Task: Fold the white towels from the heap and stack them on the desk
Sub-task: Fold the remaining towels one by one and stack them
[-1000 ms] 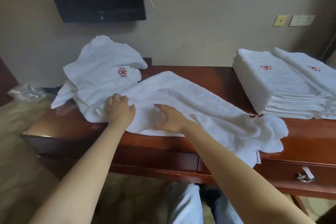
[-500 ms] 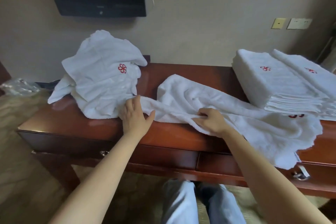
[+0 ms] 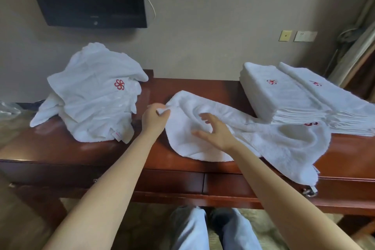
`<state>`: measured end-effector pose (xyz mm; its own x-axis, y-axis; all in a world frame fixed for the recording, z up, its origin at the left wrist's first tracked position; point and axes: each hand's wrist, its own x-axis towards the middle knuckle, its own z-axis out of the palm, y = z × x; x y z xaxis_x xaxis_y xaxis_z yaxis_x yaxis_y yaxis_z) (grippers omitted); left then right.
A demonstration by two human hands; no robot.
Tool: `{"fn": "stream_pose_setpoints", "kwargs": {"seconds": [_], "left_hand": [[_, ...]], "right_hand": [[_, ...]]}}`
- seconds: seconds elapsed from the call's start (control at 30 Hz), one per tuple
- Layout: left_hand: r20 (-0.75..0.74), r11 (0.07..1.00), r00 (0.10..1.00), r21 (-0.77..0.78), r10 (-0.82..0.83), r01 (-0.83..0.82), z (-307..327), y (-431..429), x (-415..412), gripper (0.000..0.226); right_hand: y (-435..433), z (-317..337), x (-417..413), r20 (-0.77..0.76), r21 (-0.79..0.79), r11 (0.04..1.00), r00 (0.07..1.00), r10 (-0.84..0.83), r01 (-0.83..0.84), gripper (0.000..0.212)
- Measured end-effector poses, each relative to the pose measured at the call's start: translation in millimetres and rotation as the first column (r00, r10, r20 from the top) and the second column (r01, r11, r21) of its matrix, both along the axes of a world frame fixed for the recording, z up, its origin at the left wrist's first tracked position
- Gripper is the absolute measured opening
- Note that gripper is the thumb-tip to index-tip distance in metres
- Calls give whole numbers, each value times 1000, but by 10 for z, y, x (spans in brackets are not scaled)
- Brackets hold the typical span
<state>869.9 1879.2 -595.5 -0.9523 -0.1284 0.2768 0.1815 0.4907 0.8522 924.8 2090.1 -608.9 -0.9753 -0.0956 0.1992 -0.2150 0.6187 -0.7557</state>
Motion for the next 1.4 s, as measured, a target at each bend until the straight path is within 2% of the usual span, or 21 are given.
{"fn": "stream_pose_setpoints", "kwargs": {"seconds": [0.07,0.13,0.17,0.27,0.33,0.43,0.5,0.57,0.67,0.73,0.8,0.83,0.9,0.97,1.03,1.1,1.17,1.2,1.23,1.3,1.4], "left_hand": [[-114,1000,993,0,-15,15,318,121,10,16],[-211,998,976,2,-58,59,675,285,28,14],[-238,995,967,24,-92,100,841,374,48,15],[-249,956,939,110,-238,271,1175,571,85,27],[-211,932,932,150,-296,330,1219,600,61,37],[-124,946,958,166,-260,278,1011,550,-56,39],[-19,971,976,103,-216,217,745,521,-170,38],[101,980,976,-21,-195,198,429,512,-266,42],[233,951,954,-201,-188,236,-3,532,-347,54],[287,942,944,-242,-160,233,-207,572,-374,69],[294,945,950,-269,-103,186,-331,610,-417,82],[284,947,956,-282,-73,156,-370,627,-450,86],[255,946,967,-309,-21,102,-392,661,-528,89],[251,937,968,-335,-10,97,-389,670,-614,91],[274,920,961,-365,-38,141,-376,649,-686,92],[308,899,947,-385,-91,212,-342,627,-755,86],[321,864,937,-425,-137,271,-308,642,-803,56],[314,844,938,-454,-147,285,-299,659,-817,37],[302,831,942,-477,-150,286,-305,676,-836,27],[260,823,950,-492,-173,285,-352,699,-868,23],[181,847,970,-480,-161,230,-403,700,-853,20]], "right_hand": [[-157,150,-50,-16,-103,992,998,69,-70,89],[-327,345,-111,-83,-185,976,992,99,-113,90],[-399,442,-140,-98,-225,969,992,80,-100,80],[-445,634,-195,-138,-475,879,989,-43,-28,27],[-271,686,-227,-117,-592,802,975,-190,86,23],[219,650,-302,-14,-626,729,931,-366,277,31],[530,581,-369,74,-564,721,895,-440,401,33],[752,473,-404,163,-411,760,861,-482,503,33],[924,288,-346,213,-248,735,776,-594,631,55],[957,218,-290,67,-70,717,721,-690,693,72],[949,190,-302,-189,132,691,702,-686,711,77],[927,198,-320,-293,179,697,714,-636,694,71],[869,252,-406,-331,203,776,788,-519,597,54],[810,273,-501,-197,259,852,888,-415,455,55],[799,274,-580,-12,366,874,940,-341,321,69],[843,218,-626,187,423,879,928,-322,220,78],[870,122,-623,320,353,914,891,-321,202,67],[872,76,-622,324,336,917,888,-327,215,55],[872,51,-615,289,349,908,895,-339,232,44],[876,23,-590,198,360,888,906,-373,287,32],[902,15,-527,162,288,905,915,-369,314,27]]}}
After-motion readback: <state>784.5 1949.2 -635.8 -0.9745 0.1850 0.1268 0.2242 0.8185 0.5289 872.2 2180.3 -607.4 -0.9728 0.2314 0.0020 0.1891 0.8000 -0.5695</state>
